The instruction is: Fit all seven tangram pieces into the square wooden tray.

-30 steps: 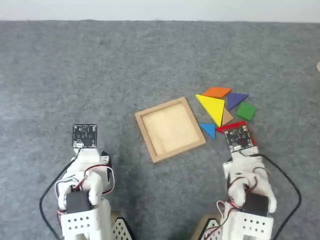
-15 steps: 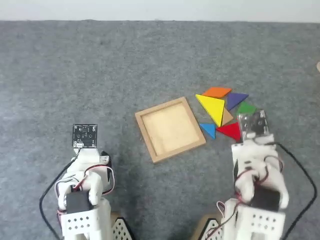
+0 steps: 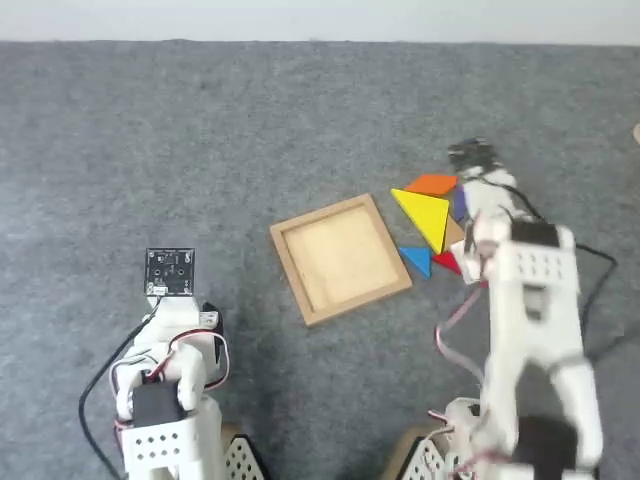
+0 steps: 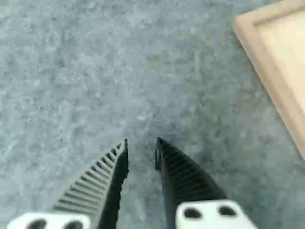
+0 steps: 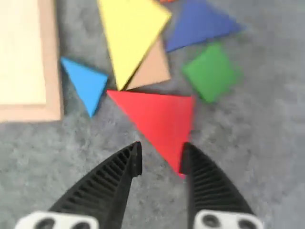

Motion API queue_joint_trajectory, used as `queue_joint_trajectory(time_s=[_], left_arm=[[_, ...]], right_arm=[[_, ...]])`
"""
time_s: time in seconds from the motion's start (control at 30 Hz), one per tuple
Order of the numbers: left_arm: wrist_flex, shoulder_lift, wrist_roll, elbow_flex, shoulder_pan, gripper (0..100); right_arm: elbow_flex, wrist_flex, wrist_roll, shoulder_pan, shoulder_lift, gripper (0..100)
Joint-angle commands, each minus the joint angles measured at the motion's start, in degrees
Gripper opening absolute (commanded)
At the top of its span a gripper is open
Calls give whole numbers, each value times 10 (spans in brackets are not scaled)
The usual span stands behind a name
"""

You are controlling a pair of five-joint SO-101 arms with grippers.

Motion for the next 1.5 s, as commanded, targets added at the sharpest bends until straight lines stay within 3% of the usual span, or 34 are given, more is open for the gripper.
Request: queue_joint_trajectory(time_s=[0.0,0.37,1.0,1.47], left_arm=[[2,-11,-1,-7,-3,93],[2,-11,-1,-7,-3,93],[2,-11,-1,-7,-3,93],[2,-11,-1,-7,-3,93]], right_arm=[[-86,-7,59,-2,94,236],[-187,78,270,-13,231,261],[-288,60,280,-17,350,262],[-331,130,336,47,353,309]])
